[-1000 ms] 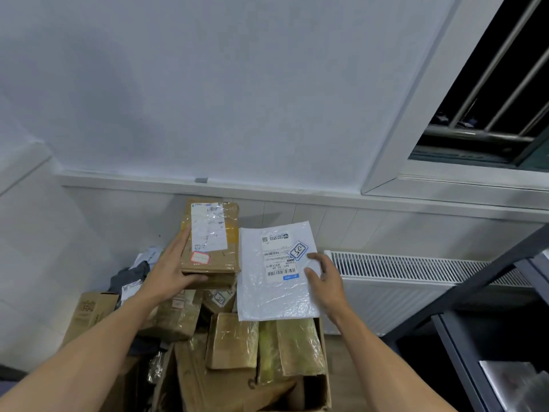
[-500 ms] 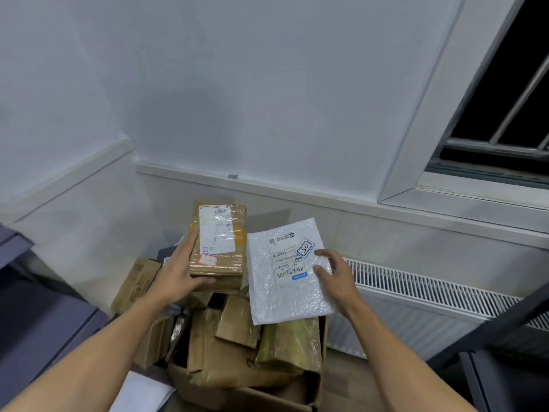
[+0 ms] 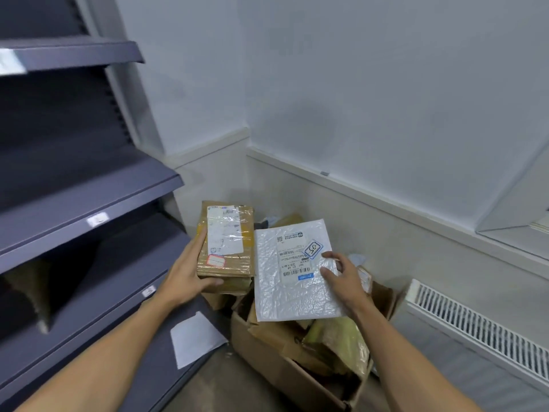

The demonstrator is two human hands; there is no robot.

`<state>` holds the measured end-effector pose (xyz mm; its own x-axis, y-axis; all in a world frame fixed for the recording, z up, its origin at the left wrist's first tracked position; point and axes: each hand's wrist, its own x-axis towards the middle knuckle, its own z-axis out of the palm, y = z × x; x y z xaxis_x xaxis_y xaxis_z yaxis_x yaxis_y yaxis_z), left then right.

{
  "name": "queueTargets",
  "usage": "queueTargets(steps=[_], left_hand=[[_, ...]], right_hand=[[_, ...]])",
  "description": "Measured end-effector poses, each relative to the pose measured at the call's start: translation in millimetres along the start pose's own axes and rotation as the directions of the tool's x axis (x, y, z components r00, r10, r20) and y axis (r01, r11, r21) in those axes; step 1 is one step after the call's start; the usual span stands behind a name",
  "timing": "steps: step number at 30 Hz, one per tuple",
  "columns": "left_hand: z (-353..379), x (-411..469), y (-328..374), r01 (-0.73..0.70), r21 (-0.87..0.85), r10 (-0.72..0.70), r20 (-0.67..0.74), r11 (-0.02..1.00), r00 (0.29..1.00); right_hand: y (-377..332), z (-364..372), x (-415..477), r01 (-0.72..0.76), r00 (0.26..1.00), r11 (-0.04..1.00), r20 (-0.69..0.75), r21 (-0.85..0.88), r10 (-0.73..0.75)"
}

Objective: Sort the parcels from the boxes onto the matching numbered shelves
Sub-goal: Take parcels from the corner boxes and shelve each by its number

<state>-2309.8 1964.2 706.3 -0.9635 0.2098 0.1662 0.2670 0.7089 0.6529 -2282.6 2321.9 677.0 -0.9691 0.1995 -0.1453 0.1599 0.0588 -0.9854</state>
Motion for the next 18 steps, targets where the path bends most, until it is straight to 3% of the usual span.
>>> queueTargets(steps=[8, 18], left_hand=[[-69.5, -84.1, -46.0, 0.120, 0.024, -0.117, -0.093, 0.993, 0.989], [-133.5, -192.3, -84.3, 0.210, 0.027, -0.203, -0.158, 0.977, 0.966]], right_hand=[[-21.3, 89.0, -47.5, 0.059, 0.994, 0.997, 0.096, -0.039, -0.055], [-29.7, 173.5, -114.9, 0.012, 0.973, 1.000, 0.232, -0.019, -0.007]])
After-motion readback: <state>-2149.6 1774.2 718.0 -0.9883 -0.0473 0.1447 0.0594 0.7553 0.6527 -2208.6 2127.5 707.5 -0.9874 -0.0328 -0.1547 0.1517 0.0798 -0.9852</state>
